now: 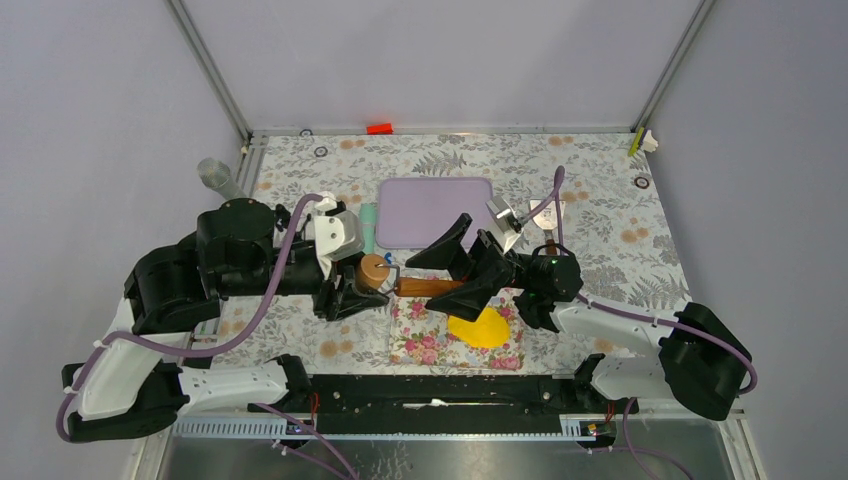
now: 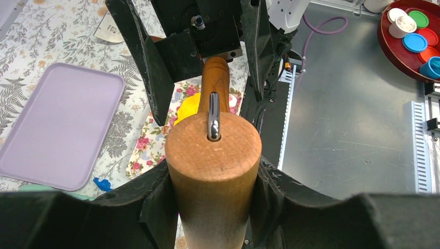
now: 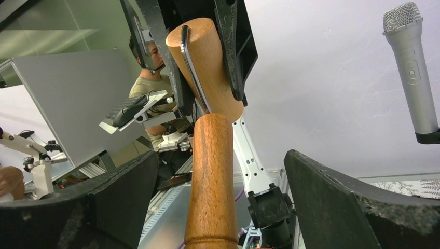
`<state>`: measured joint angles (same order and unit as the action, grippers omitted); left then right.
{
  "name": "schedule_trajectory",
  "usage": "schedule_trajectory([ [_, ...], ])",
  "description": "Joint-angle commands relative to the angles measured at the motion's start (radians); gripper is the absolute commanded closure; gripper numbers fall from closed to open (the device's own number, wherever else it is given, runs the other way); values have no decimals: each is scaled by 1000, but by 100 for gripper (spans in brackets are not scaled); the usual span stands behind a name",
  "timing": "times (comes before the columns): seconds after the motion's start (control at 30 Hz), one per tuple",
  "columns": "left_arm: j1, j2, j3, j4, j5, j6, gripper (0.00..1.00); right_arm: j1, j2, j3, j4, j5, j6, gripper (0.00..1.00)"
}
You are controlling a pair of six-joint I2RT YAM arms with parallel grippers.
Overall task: Roll out the dumpling wrappers from the dough
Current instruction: Flatten out the dough on the work surface.
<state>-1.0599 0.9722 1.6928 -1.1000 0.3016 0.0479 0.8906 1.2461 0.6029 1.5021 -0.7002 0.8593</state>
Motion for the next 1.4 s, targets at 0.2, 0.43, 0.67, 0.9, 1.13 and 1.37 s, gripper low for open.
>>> schedule_trajectory([
  [0.2,-5,-27,-11,128,-32,-7,100,14,-10,37,219,-12,-24,9],
  [0.43,-5,-37,-14,129,-64,1,100,16,-22,38,219,-25,-17,30],
  [0.67,-5,-62,-30,149,-106,-3,100,16,-10,37,219,-6,-14,22],
  [0.9,-5,-102,-61,195,-128,-16,100,16,-4,44,219,-4,-11,15],
  [1.13,-5,-109,-84,206,-109,-22,100,21,-1,54,219,-4,-8,15],
  [1.37,-5,-106,-108,217,-97,-25,100,31,31,97,219,-11,-9,15],
])
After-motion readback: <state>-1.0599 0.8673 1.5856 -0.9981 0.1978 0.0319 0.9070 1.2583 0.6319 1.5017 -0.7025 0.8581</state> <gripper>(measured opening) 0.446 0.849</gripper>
